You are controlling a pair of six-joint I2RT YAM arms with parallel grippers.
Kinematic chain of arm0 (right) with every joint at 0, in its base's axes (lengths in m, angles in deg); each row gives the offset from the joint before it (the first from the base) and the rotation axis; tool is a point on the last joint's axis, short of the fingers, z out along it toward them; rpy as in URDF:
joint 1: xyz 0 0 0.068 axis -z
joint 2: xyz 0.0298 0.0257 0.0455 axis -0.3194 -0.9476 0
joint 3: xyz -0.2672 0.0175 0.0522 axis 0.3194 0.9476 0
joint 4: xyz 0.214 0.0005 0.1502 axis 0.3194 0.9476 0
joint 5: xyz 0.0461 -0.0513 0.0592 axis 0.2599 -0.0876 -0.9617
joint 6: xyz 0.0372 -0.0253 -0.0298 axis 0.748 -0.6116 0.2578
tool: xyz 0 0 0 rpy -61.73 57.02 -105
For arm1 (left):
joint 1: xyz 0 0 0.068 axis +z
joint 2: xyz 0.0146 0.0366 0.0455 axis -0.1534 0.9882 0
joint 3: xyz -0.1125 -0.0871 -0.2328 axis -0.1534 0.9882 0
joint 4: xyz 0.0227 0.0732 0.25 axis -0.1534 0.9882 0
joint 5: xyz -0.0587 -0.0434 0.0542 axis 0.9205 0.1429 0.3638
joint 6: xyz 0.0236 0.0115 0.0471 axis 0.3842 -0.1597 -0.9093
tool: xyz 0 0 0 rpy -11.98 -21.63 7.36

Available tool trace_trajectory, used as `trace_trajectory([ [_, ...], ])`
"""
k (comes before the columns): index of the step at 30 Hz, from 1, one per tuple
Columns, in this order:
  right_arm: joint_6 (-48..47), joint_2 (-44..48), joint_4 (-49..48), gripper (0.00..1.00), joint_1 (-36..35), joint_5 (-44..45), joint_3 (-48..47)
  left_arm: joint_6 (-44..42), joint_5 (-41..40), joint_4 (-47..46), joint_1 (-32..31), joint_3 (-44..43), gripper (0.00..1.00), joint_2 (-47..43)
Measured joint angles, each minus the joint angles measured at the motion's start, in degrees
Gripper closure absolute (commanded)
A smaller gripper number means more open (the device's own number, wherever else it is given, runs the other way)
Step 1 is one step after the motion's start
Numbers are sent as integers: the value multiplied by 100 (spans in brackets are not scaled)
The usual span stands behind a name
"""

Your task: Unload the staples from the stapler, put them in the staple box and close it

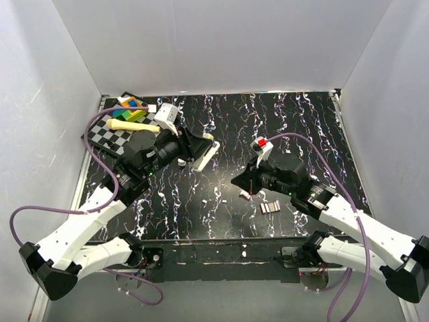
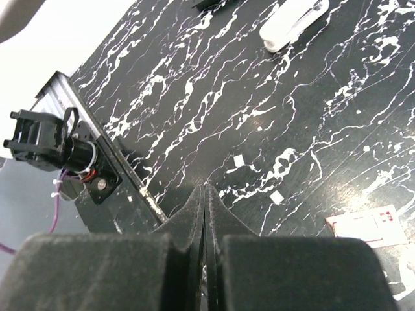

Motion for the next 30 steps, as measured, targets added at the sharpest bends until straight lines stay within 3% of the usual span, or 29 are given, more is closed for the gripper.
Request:
trace_trajectory([
  [12,-282,385,951,99,-33,-1342,-857,254,1665,-76,2,-22,100,-444],
  [21,-385,365,979,99,-70,-2199,-1700,452,2846,-411,2,17,100,-564],
  [30,-356,-164,914,99,-155,-2514,-2120,555,3412,-671,50,177,100,-592],
])
